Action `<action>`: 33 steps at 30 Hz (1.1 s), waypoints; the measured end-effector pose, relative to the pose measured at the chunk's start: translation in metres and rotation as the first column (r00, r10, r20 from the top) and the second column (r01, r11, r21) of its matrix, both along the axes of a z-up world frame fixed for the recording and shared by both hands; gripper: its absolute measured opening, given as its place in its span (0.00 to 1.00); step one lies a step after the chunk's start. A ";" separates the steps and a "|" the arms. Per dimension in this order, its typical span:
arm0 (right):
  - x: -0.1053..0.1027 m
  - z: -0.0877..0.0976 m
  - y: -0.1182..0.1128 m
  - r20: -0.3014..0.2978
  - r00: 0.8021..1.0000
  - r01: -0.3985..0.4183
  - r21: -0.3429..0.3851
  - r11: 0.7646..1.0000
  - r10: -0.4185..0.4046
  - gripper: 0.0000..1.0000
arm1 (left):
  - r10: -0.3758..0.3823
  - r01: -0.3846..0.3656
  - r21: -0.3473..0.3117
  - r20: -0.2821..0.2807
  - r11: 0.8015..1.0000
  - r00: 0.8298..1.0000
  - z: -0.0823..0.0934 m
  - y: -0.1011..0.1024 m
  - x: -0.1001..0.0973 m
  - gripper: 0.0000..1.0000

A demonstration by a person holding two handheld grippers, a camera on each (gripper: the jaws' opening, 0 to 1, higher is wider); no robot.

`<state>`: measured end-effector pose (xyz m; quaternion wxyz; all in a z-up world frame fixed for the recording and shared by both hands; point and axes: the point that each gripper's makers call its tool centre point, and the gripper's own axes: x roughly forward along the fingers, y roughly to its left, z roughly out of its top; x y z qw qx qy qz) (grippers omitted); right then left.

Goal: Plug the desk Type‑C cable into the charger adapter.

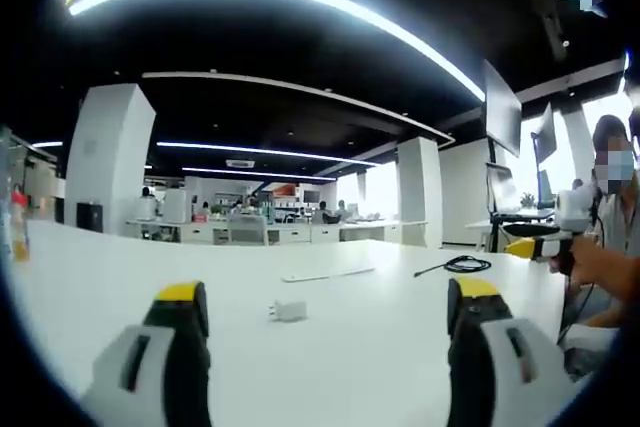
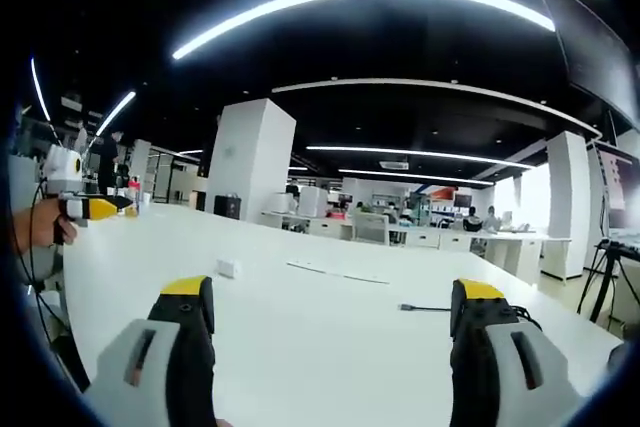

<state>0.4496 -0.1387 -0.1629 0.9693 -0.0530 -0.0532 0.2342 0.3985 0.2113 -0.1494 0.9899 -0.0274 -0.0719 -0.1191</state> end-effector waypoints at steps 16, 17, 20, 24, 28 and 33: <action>0.001 -0.002 0.000 -0.007 1.000 -0.001 -0.001 1.000 0.001 1.00 | -0.002 0.002 0.004 -0.008 1.000 1.000 -0.002 0.000 0.000 0.99; 0.001 -0.002 0.000 -0.007 1.000 -0.001 -0.002 1.000 0.001 1.00 | -0.002 0.002 0.006 -0.007 1.000 1.000 -0.002 0.000 0.000 0.99; 0.001 -0.003 0.000 -0.009 1.000 -0.001 -0.002 1.000 0.001 1.00 | -0.002 0.002 0.007 -0.009 1.000 1.000 -0.002 0.000 0.000 0.99; 0.001 -0.003 0.000 -0.009 1.000 0.001 -0.003 1.000 -0.001 1.00 | -0.002 0.002 0.008 -0.010 1.000 1.000 -0.002 0.000 0.000 0.99; 0.001 -0.003 0.000 -0.011 1.000 0.002 -0.003 1.000 -0.002 1.00 | -0.004 0.004 0.008 -0.016 1.000 1.000 -0.003 -0.001 0.000 0.99; 0.001 -0.004 0.000 -0.014 1.000 0.001 -0.004 1.000 -0.001 1.00 | -0.004 0.005 0.008 -0.018 1.000 1.000 -0.004 -0.001 0.000 0.99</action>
